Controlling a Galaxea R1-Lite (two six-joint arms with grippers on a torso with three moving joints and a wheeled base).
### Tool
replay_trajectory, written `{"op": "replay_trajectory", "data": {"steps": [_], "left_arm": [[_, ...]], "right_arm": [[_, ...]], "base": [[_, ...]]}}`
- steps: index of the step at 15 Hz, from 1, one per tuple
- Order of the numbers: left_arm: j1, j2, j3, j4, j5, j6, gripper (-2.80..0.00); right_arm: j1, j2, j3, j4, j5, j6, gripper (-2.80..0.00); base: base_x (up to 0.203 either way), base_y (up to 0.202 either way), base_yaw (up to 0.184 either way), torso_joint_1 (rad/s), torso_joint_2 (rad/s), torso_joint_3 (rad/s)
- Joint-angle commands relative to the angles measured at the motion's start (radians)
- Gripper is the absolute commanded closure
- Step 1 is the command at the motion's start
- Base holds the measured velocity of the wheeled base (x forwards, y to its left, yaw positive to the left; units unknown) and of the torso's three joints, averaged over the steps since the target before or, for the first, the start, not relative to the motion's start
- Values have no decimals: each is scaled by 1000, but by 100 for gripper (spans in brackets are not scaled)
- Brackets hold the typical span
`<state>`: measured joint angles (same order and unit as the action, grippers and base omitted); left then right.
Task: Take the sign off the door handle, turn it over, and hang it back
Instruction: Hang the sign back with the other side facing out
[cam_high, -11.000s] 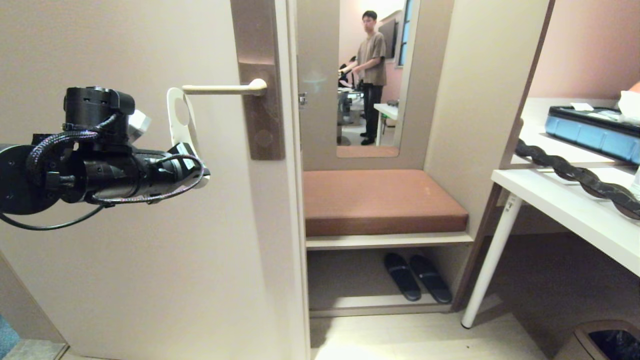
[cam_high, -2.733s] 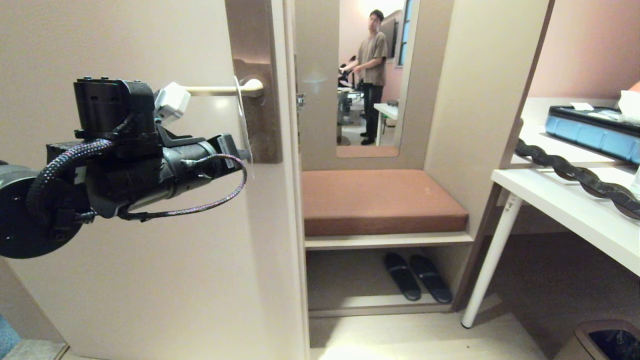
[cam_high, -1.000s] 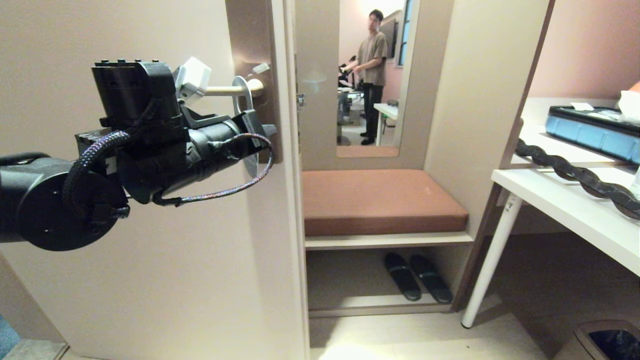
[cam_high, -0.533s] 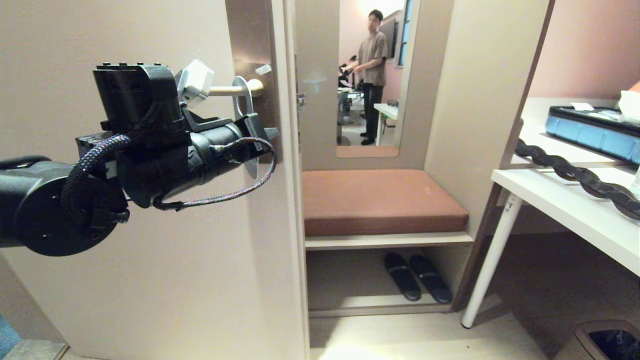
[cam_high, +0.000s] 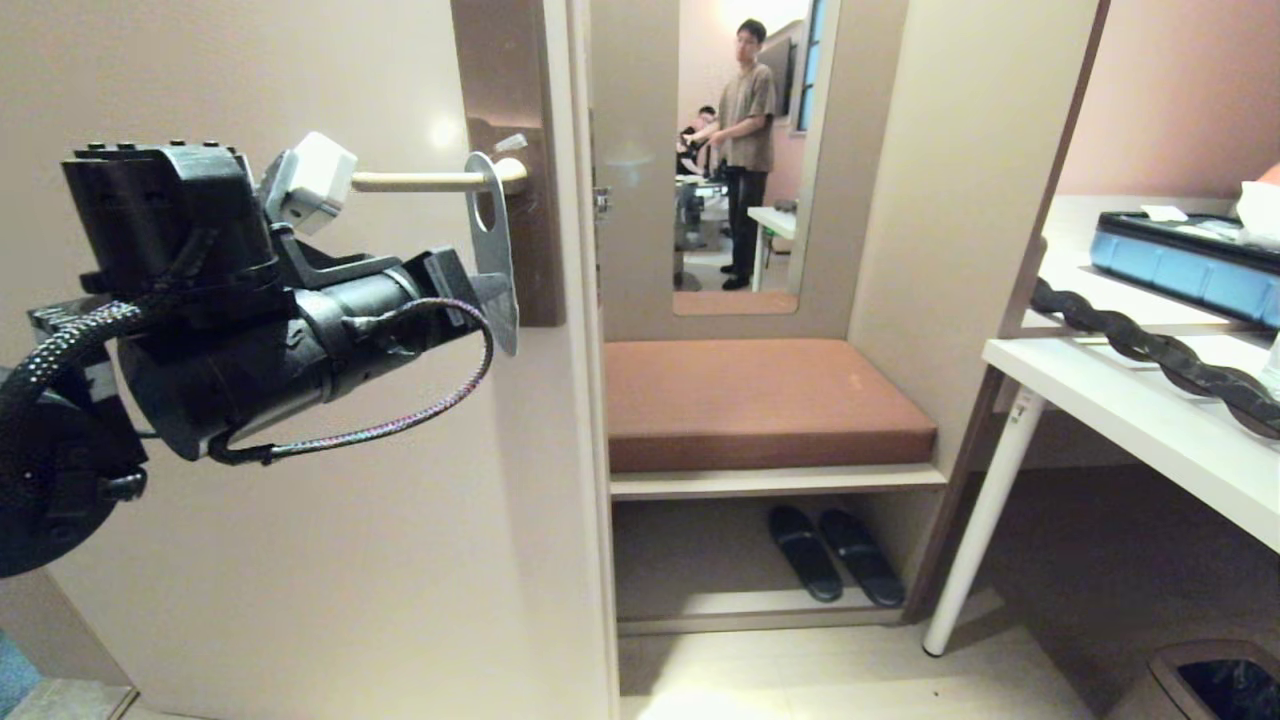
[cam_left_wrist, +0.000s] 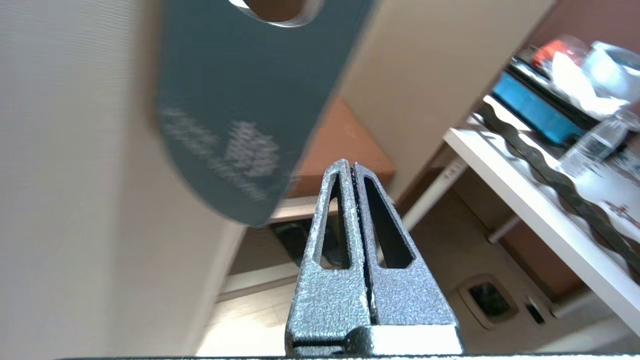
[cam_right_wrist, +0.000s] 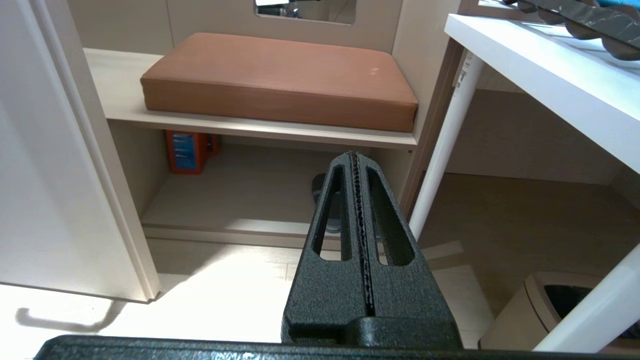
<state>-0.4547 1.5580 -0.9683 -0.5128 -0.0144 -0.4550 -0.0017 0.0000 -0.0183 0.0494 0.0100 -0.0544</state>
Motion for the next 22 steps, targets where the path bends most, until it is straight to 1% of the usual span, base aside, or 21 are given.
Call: {"op": "replay_trajectory", "data": {"steps": [1, 3, 5, 9, 11, 15, 22], "left_arm": [[35, -33, 20, -3, 1, -2, 0], [51, -24, 13, -4, -4, 2, 0], [50, -2, 5, -16, -5, 3, 0], [45, 65, 1, -100, -5, 6, 0], [33, 84, -12, -102, -5, 6, 0], [31, 117, -50, -102, -4, 9, 0], [33, 137, -66, -110, 0, 9, 0]], "right_arm": [[0, 0, 0, 0, 0, -1, 0], [0, 0, 0, 1, 1, -1, 0], [0, 0, 0, 0, 0, -1, 0], [0, 0, 0, 1, 1, -1, 0], [0, 0, 0, 0, -1, -1, 0], [0, 0, 0, 0, 1, -1, 0], [0, 0, 0, 0, 1, -1, 0]], "base": [[0, 0, 0, 0, 0, 0], [0, 0, 0, 0, 0, 0], [0, 0, 0, 0, 0, 0], [0, 0, 0, 0, 0, 0], [0, 0, 0, 0, 0, 0], [0, 0, 0, 0, 0, 0], [0, 0, 0, 0, 0, 0]]}}
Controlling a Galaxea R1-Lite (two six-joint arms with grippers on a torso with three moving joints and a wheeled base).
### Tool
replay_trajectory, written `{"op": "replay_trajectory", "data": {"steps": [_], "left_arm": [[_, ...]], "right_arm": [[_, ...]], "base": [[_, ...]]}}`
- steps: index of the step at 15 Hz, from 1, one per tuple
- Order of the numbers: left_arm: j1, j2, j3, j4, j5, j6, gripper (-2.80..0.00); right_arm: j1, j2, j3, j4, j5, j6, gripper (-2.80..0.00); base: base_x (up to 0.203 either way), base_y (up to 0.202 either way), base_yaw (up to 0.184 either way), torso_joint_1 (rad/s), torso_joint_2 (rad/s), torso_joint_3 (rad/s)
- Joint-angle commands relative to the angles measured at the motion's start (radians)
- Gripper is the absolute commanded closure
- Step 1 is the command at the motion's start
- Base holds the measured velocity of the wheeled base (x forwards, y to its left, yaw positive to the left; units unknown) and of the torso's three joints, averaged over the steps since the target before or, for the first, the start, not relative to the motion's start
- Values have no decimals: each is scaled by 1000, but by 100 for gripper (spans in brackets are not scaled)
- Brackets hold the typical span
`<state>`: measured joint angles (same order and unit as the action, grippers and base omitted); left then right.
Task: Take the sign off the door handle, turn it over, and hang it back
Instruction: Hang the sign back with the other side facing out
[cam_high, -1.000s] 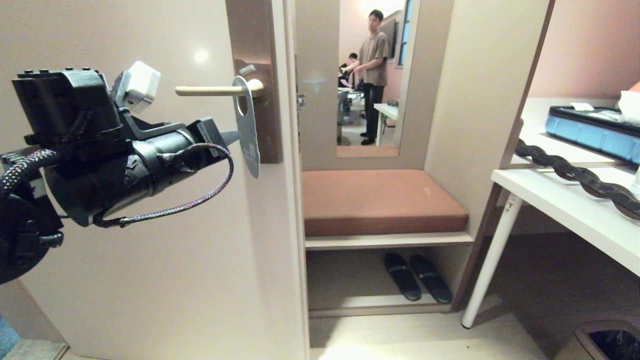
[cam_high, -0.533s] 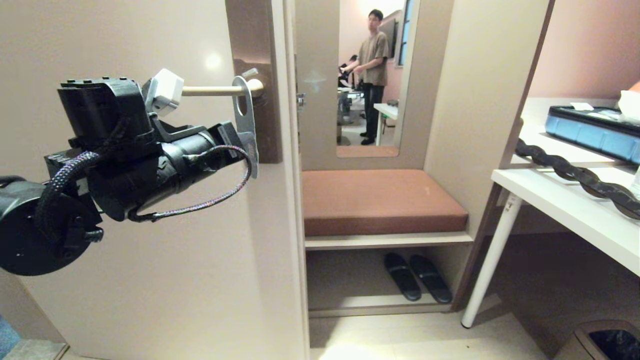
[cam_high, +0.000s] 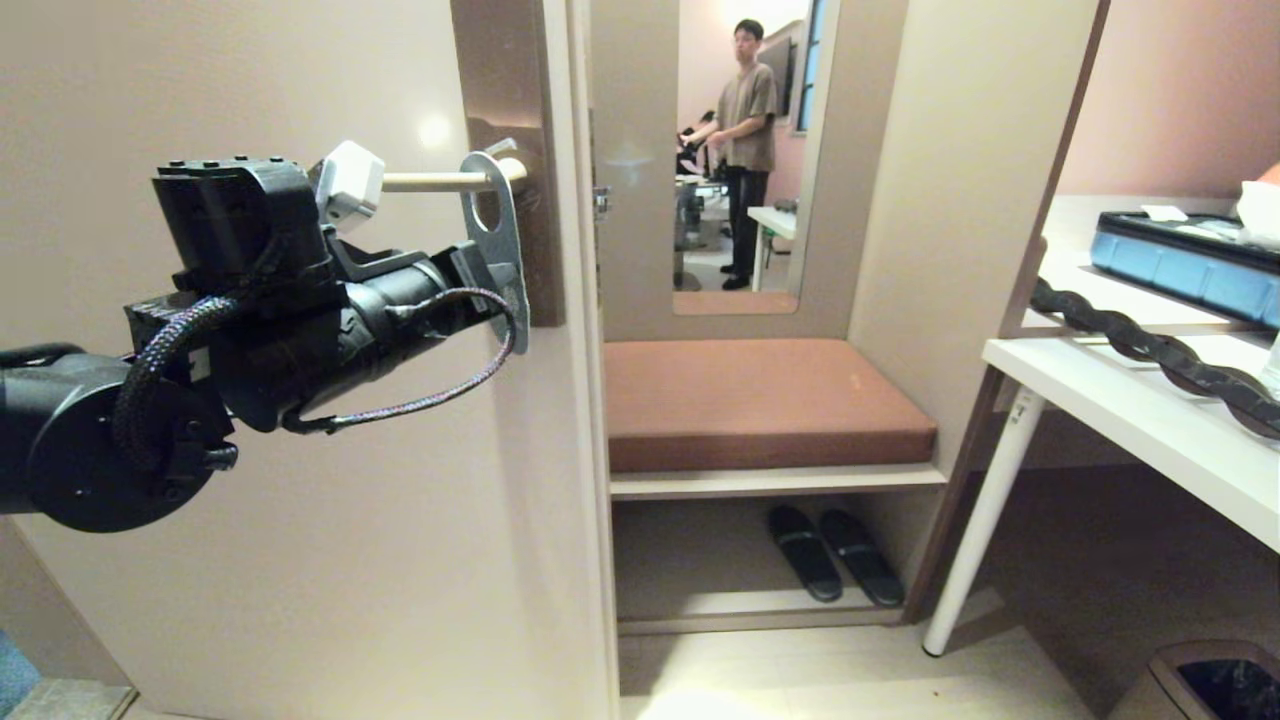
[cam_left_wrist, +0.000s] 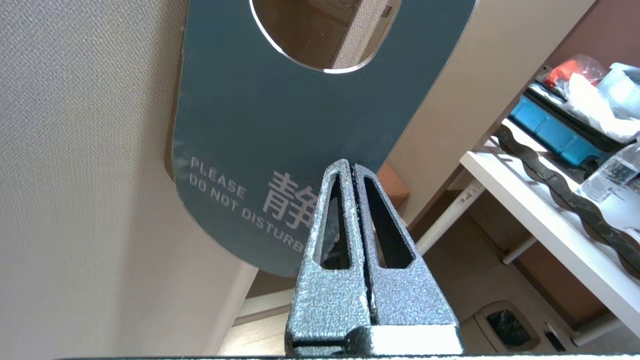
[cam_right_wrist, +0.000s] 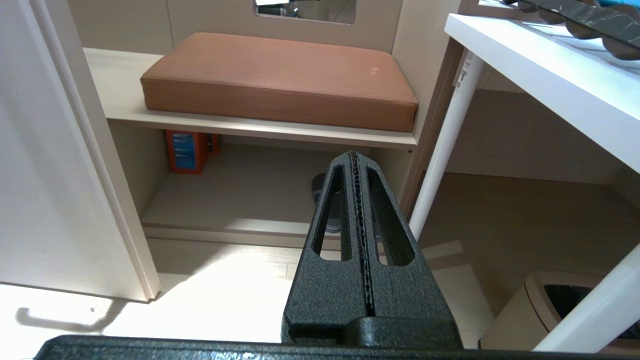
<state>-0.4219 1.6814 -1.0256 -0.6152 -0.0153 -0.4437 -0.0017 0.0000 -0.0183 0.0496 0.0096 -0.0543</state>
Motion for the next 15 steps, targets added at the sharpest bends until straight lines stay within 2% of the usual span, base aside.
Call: {"op": "replay_trajectory", "data": {"steps": [1, 3, 5, 15], "left_arm": [[0, 19, -14, -16, 2, -3, 0], [0, 35, -24, -41, 2, 11, 0], [3, 47, -25, -44, 3, 51, 0], [-24, 90, -101, -44, 3, 54, 0]], "right_arm": [[0, 0, 0, 0, 0, -1, 0], [0, 0, 0, 0, 1, -1, 0], [0, 0, 0, 0, 1, -1, 0], [0, 0, 0, 0, 1, -1, 0]], "base": [[0, 0, 0, 0, 0, 0], [0, 0, 0, 0, 0, 0], [0, 0, 0, 0, 0, 0], [0, 0, 0, 0, 0, 0]]}}
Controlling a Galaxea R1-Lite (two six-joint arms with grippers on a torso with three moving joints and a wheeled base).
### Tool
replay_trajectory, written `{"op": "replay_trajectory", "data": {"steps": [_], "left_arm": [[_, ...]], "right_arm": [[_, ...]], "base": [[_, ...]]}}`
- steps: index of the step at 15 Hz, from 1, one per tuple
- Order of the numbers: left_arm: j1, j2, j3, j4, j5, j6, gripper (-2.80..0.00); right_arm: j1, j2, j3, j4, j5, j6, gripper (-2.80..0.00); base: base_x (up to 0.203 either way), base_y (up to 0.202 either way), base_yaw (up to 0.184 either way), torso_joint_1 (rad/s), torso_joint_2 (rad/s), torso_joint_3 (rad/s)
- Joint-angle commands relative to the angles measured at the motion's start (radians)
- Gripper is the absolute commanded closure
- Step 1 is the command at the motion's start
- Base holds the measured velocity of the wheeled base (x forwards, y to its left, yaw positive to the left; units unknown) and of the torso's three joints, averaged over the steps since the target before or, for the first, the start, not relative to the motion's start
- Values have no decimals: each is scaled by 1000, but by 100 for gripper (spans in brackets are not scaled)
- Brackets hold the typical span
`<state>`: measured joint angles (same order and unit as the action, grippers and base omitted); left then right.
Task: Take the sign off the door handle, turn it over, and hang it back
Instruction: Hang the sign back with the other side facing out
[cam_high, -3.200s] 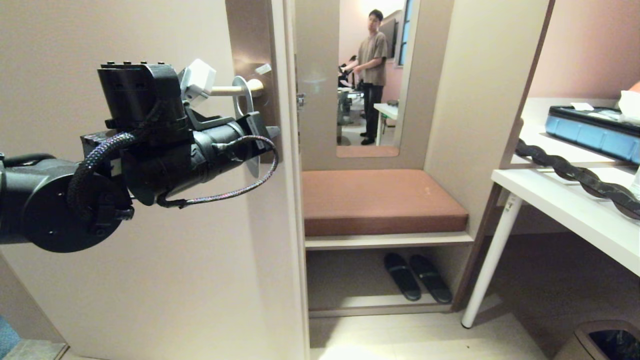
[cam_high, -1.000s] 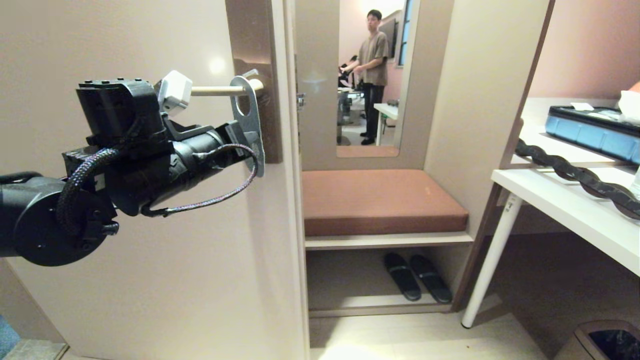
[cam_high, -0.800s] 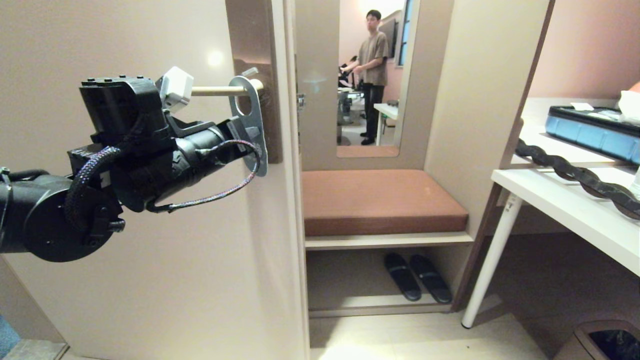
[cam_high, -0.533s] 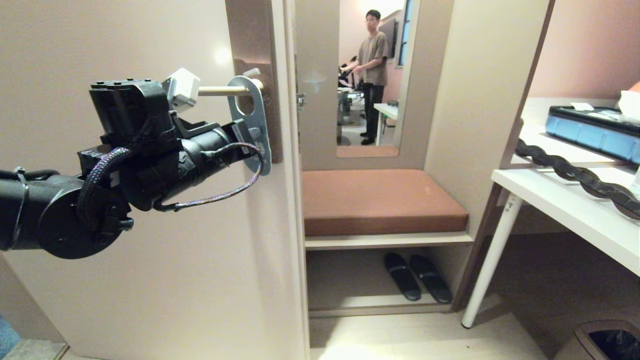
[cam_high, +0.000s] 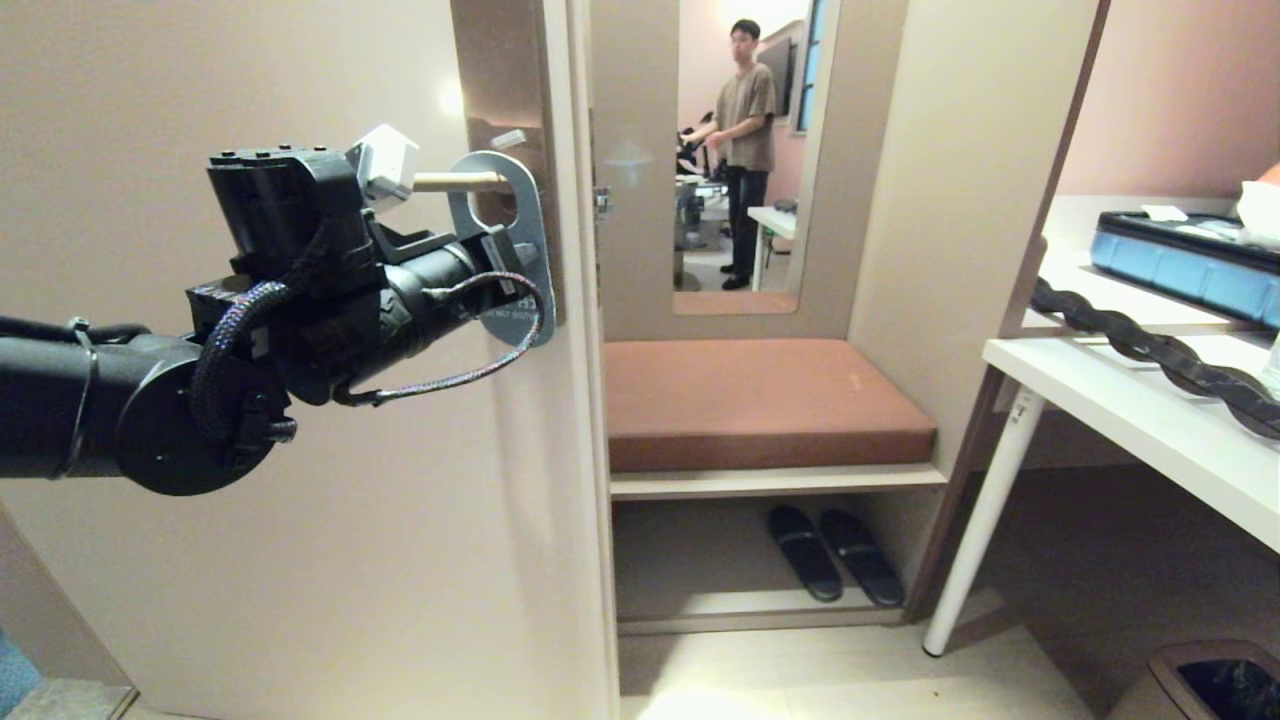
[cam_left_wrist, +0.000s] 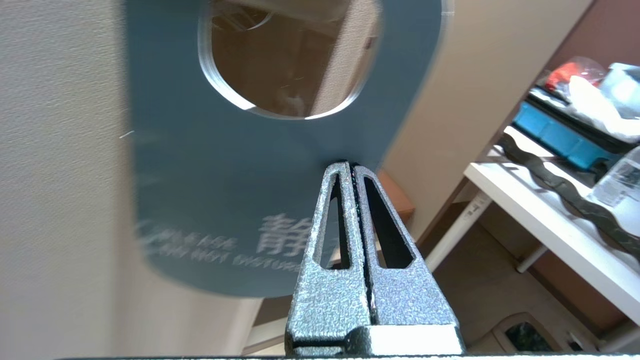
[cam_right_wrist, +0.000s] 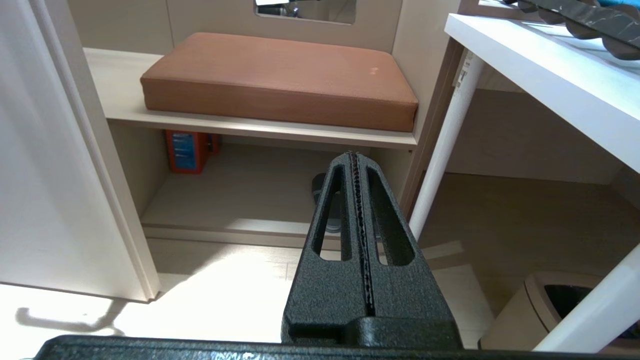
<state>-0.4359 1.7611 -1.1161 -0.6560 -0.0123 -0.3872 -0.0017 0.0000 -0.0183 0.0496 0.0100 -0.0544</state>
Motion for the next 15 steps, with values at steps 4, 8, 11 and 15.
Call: {"op": "replay_trajectory", "data": {"steps": [4, 8, 11, 15], "left_arm": [[-43, 20, -16, -4, 3, -2, 0], [-50, 24, -25, -4, 3, -2, 0], [-47, 23, -24, -2, 3, -4, 0], [-46, 24, -22, -2, 33, -4, 0]], "right_arm": [[0, 0, 0, 0, 1, -1, 0], [0, 0, 0, 1, 1, -1, 0], [0, 0, 0, 0, 1, -1, 0], [0, 0, 0, 0, 0, -1, 0]], "base": [[0, 0, 0, 0, 0, 0], [0, 0, 0, 0, 0, 0], [0, 0, 0, 0, 0, 0], [0, 0, 0, 0, 0, 0]]}}
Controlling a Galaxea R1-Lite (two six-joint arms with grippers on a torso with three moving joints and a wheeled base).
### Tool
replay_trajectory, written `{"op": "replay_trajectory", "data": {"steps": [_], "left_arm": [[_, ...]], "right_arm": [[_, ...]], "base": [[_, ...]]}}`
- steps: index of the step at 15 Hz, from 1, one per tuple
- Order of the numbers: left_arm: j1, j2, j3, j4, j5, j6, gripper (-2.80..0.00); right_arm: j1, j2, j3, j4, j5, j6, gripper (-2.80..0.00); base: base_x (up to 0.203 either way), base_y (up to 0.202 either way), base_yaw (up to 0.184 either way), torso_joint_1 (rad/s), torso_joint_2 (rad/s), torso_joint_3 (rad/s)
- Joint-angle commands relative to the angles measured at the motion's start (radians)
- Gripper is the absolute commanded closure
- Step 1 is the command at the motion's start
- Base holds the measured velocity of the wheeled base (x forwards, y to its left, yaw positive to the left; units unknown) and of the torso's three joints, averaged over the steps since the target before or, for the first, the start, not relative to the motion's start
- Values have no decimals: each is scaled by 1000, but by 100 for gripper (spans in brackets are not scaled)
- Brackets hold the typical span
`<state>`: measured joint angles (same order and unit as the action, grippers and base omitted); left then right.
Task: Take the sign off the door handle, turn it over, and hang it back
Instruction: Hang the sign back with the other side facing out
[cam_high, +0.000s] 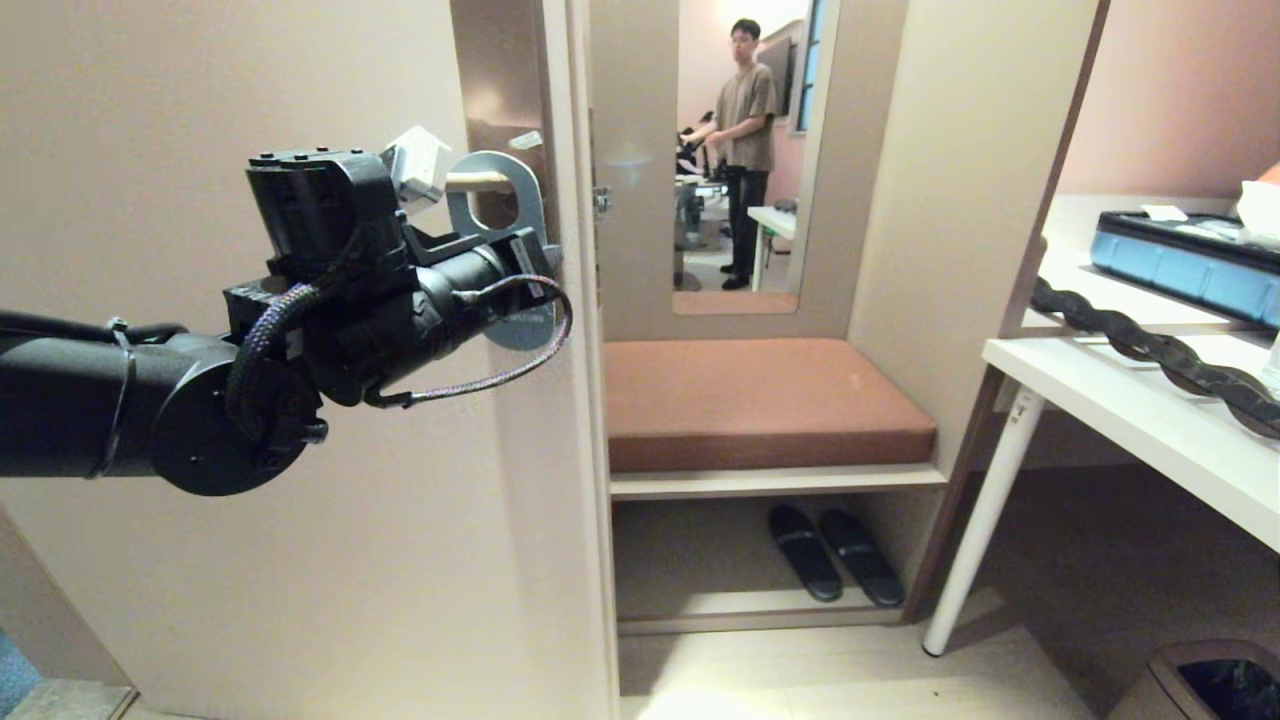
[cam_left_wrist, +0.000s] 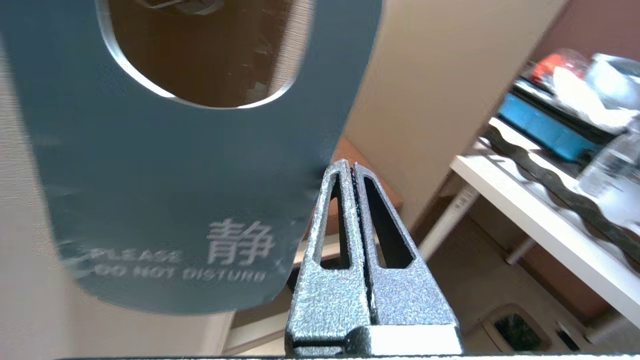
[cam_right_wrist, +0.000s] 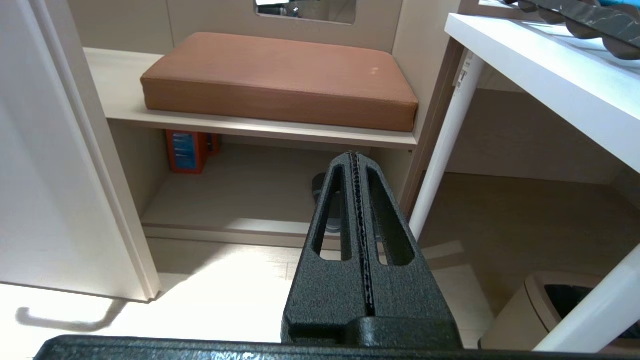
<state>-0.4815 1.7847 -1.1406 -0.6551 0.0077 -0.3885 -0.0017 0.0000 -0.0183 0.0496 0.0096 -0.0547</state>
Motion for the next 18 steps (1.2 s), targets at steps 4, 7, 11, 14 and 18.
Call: {"op": "replay_trajectory", "data": {"steps": [4, 7, 11, 14, 18], "left_arm": [[1, 1, 3, -3, 28, -1, 0], [0, 2, 2, -4, 28, -1, 0], [1, 9, -1, -6, 28, -1, 0], [6, 16, -4, -8, 28, 0, 0], [7, 27, -4, -8, 28, 0, 0]], "right_arm": [[0, 0, 0, 0, 0, -1, 0], [0, 0, 0, 1, 1, -1, 0], [0, 0, 0, 1, 1, -1, 0], [0, 0, 0, 0, 1, -1, 0], [0, 0, 0, 0, 0, -1, 0]], "base": [[0, 0, 0, 0, 0, 0], [0, 0, 0, 0, 0, 0], [0, 0, 0, 0, 0, 0], [0, 0, 0, 0, 0, 0], [0, 0, 0, 0, 0, 0]]}}
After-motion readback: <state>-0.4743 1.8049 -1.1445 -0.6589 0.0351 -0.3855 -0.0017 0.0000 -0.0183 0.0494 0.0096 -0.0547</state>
